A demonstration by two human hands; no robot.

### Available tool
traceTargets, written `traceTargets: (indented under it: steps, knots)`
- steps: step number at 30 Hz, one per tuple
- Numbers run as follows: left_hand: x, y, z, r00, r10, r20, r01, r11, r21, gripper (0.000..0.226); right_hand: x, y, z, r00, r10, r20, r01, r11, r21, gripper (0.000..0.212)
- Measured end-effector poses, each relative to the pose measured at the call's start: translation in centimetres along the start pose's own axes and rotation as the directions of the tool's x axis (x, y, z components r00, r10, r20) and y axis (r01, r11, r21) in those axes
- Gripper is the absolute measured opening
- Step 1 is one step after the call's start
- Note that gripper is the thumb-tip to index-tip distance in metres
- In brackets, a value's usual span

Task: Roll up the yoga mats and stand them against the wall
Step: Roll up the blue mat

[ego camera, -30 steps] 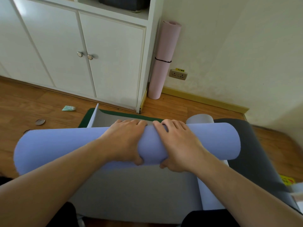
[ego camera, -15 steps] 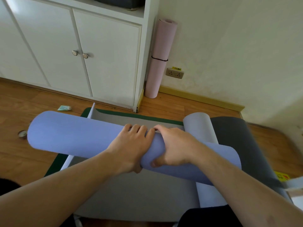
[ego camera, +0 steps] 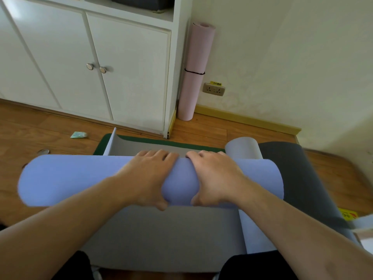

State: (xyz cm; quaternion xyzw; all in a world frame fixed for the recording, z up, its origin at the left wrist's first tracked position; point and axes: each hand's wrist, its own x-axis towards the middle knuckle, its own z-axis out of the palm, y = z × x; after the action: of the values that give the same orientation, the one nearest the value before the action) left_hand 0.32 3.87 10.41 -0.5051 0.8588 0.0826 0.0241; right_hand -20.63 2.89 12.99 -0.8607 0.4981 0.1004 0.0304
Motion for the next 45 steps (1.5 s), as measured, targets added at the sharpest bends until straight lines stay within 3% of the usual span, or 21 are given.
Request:
traceTargets:
  steps: [3,8,10,12,14,16,19,22,26,29,33,38,41,45]
  knots:
    - [0.1,1.8,1.9,0.997,0.045,-0.063,-0.034,0.985,0.171,0.139,0.1,0.4,-0.5,0.989,0.076,0.127,-0.098,0.979,0.181,0.094]
    - [1.1,2.2,2.3,0.990,0.075,-0.122,-0.047,0.974,0.220,0.115,-0.1,0.7,-0.6,0.982,0.074,0.175,-0.124,0.947,0.295,0.097]
    - [1.3,1.8,1.7,0.990,0.077,-0.116,-0.052,0.978,0.201,0.111,-0.4,0.7,-1.0,0.989,0.051,0.139,-0.083,0.969,0.234,0.103]
    - [1.6,0.7,1.2,0.994,0.054,-0.094,-0.042,0.990,0.131,0.106,-1.1,1.1,-1.4,0.997,0.013,0.072,-0.016,0.999,0.033,0.123]
    - [1.6,-1.0,0.3,0.999,-0.009,-0.036,0.008,1.000,-0.029,0.103,-2.0,2.0,-1.9,0.999,0.025,0.042,-0.019,0.992,-0.128,0.141]
    - [1.5,-2.5,-0.9,0.997,-0.059,0.048,0.067,0.978,-0.198,0.105,-2.6,3.0,-2.1,0.997,0.066,0.029,-0.060,0.984,-0.169,0.146]
    - [1.6,-3.2,-2.0,0.987,-0.075,0.146,0.113,0.955,-0.274,0.109,-2.9,3.6,-1.9,0.998,0.062,-0.025,-0.064,0.989,-0.134,0.128]
    - [1.4,-2.7,-2.6,0.983,-0.101,0.152,0.133,0.969,-0.210,0.111,-2.6,3.7,-1.8,0.995,0.037,-0.097,-0.051,0.988,-0.144,0.104]
    - [1.0,0.9,-2.7,0.999,-0.023,-0.023,0.024,1.000,0.006,0.133,-3.0,3.7,-1.8,0.992,0.074,-0.105,-0.086,0.990,-0.112,0.079]
    - [1.7,5.8,-0.8,0.983,0.077,-0.165,-0.052,0.988,0.147,0.147,-3.0,2.8,-1.9,0.990,0.130,-0.055,-0.131,0.991,-0.008,0.076]
    - [3.4,8.6,1.0,0.967,0.065,-0.248,-0.036,0.992,0.118,0.117,-3.8,3.9,-2.4,0.985,0.164,0.057,-0.172,0.962,0.210,0.082]
    - [4.1,8.0,-0.8,0.962,0.040,-0.271,-0.052,0.998,-0.039,0.111,-9.1,10.5,-5.2,0.967,0.255,-0.029,-0.181,0.757,0.628,0.101]
    - [5.0,9.2,-2.7,0.965,0.035,-0.259,-0.066,0.991,-0.113,0.117,-11.8,11.4,-4.3,0.963,0.263,0.056,-0.206,0.586,0.784,0.118]
    - [6.3,12.2,-4.5,0.943,0.097,-0.319,-0.142,0.982,-0.121,0.117,-14.2,11.8,-3.4,0.892,0.425,-0.151,-0.112,0.533,0.839,0.101]
